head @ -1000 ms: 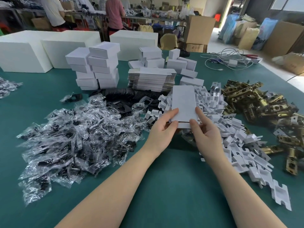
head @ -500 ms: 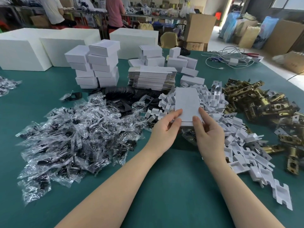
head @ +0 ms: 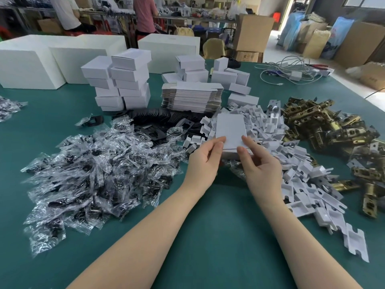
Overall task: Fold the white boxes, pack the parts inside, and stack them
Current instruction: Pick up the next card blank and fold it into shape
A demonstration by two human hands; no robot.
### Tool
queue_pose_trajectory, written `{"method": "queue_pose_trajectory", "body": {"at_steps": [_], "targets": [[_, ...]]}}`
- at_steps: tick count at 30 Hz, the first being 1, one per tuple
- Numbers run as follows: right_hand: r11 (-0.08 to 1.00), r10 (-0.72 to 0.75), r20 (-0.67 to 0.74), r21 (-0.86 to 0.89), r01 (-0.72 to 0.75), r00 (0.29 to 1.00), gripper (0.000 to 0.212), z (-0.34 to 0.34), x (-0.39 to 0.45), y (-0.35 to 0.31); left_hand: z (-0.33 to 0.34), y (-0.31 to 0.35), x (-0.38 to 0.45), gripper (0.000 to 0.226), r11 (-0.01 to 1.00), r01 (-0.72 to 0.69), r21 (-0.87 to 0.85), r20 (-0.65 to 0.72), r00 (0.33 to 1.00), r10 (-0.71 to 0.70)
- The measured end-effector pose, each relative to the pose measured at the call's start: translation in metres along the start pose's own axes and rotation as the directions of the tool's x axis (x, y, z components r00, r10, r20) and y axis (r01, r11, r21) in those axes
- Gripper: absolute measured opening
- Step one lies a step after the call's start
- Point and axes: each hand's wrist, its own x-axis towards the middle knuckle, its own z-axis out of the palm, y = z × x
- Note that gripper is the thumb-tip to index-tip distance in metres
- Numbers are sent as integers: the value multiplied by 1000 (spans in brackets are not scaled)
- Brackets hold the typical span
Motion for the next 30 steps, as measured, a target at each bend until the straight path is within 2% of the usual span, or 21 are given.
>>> {"method": "queue_pose_trajectory", "body": {"at_steps": [3,7,13,18,23,28,30], "targets": [[998,-21,-37,51,23,999,24,0,-1,-1,1,0,-1,31,999,26,-36,-4,1000,-26],[998,-53,31,38,52,998,24,1,-2,-4,-1,2,0,22,984,70,-166,-19,997,-74],[996,-38,66,87,32,997,19,2,-4,-3,-4,-2,4,32,955,117,-271,5,993,-121],[992,39,28,119,-42,999,22,1,-3,-5,-1,-1,2,28,973,105,-203,-9,994,-109],[994,20,-37,105,-16,999,22,2,-4,-6,2,0,1,26,992,50,-117,-45,997,-56],[995,-27,-43,90,30,999,31,4,-4,-8,-1,-4,3,11,991,8,-132,-79,997,-18],[996,-64,-47,52,67,997,28,3,-3,-8,-2,-3,3,11,984,21,-175,-78,996,-35]]}}
